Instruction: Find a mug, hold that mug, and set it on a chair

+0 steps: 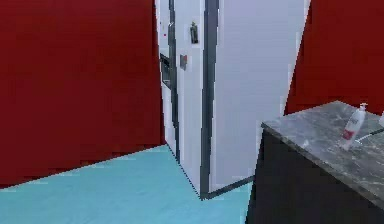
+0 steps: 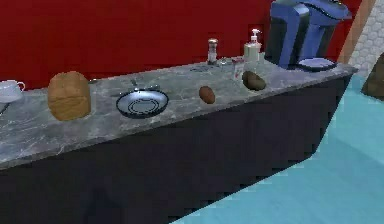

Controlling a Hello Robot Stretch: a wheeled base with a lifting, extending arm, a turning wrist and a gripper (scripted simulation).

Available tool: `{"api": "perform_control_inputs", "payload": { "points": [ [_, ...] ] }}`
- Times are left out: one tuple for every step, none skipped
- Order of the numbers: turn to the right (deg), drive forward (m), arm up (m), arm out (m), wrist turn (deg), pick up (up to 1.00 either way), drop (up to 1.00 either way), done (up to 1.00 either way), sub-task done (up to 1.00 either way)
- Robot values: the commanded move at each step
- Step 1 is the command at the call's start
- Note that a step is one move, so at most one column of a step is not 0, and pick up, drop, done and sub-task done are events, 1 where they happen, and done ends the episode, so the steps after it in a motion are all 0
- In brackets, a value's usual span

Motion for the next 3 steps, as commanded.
{"api": "perform_control_inputs", "payload": {
  "points": [
    [-39.0,0.00,0.00,0.00,0.0,0.00,0.00,0.00,0.00],
    [45.0,0.00,0.00,0.00,0.0,0.00,0.00,0.00,0.00],
    [45.0,0.00,0.00,0.00,0.0,0.00,0.00,0.00,0.00]
  ]
}}
